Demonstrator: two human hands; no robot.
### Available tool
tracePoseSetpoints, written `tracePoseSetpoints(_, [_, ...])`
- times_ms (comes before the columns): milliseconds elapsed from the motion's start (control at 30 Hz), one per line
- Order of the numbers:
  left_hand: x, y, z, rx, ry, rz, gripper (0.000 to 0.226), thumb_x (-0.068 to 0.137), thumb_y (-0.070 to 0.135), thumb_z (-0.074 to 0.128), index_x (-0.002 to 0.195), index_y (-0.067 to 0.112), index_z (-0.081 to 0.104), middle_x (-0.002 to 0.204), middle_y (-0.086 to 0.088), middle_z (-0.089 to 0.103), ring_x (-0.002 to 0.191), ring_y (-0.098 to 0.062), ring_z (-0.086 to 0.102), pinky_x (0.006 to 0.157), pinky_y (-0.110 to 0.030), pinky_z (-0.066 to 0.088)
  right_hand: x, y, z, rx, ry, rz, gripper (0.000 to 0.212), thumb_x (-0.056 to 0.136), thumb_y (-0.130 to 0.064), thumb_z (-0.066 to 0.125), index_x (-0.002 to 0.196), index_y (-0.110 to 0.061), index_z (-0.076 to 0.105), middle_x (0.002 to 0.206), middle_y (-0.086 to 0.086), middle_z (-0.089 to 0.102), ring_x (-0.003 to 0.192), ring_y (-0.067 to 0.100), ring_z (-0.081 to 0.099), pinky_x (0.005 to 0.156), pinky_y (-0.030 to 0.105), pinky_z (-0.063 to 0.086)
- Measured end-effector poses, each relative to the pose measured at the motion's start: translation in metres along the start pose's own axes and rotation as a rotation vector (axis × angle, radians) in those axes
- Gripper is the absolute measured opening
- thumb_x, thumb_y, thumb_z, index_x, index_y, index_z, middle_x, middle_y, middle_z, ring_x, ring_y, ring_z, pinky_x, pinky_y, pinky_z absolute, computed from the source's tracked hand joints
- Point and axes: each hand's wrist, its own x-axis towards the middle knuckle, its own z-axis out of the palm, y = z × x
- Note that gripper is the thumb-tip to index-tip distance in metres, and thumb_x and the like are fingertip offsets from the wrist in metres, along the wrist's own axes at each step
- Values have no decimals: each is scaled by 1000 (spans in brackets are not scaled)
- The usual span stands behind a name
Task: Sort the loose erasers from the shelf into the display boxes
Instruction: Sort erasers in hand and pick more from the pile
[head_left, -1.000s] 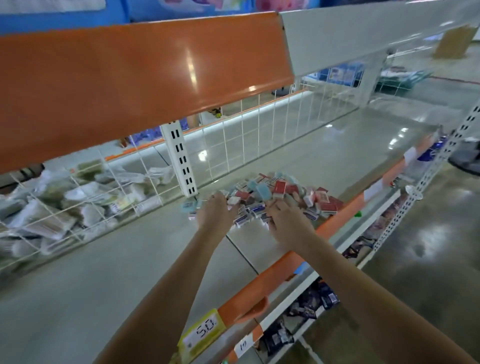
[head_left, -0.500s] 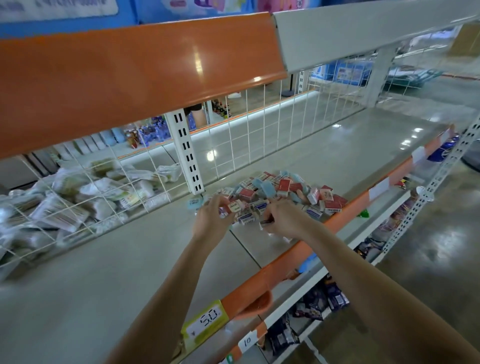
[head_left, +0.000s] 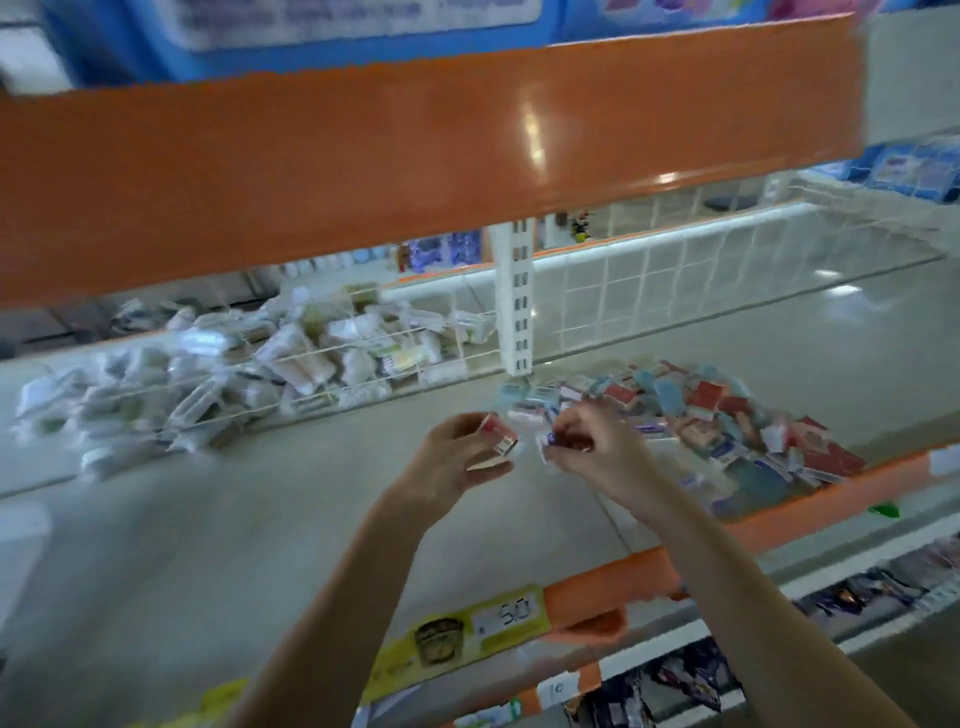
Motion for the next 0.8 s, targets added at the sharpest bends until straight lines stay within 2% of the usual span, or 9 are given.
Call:
tracePoseSetpoints(133, [-33,12,-43,-22,99,-50,13,90,4,56,95,11,66,75,-1,67,71,-12,64,68,-30,58,-3,-25,45,384,-138,46,22,84,4,61,97,-15,60,79,6,63,71,10,64,72,24,57])
tracePoseSetpoints(233, [-62,22,-80,-89,139,-40,15,92,4,52,100,9,63,70,0,61,58,-9,60,58,-22,53,-10,-48,84,510,-223,85,20,86,4,59,102,-7,61,81,10,61,74,15,65,76,28,58])
tracePoseSetpoints(333, [-93,33,-116,-151,148,6,18,89,1,52,104,6,61,72,0,57,56,-6,55,57,-17,49,-18,-71,125,590,-287,103,21,85,6,59,102,-6,62,87,11,61,76,14,67,74,27,57])
tracePoseSetpoints(533, [-164,44,-192,279,240,116,37,85,-5,59,116,15,56,86,1,54,66,-2,53,61,-13,48,-42,-117,205,653,-389,67,29,82,13,57,101,-8,61,92,11,62,80,15,68,74,24,56])
tracePoseSetpoints(700, [-223,48,-267,594,373,252,34,77,-10,66,91,19,52,80,2,60,58,5,53,60,-16,44,-65,-151,277,585,-436,14,27,81,12,59,97,-9,60,92,13,58,75,14,68,72,23,56])
tracePoseSetpoints(800, [-257,53,-313,807,399,293,33,76,-3,70,90,24,55,84,7,64,69,1,57,70,-21,49,-78,-170,321,533,-474,-36,21,80,14,59,90,-5,59,89,12,59,70,11,67,68,19,55])
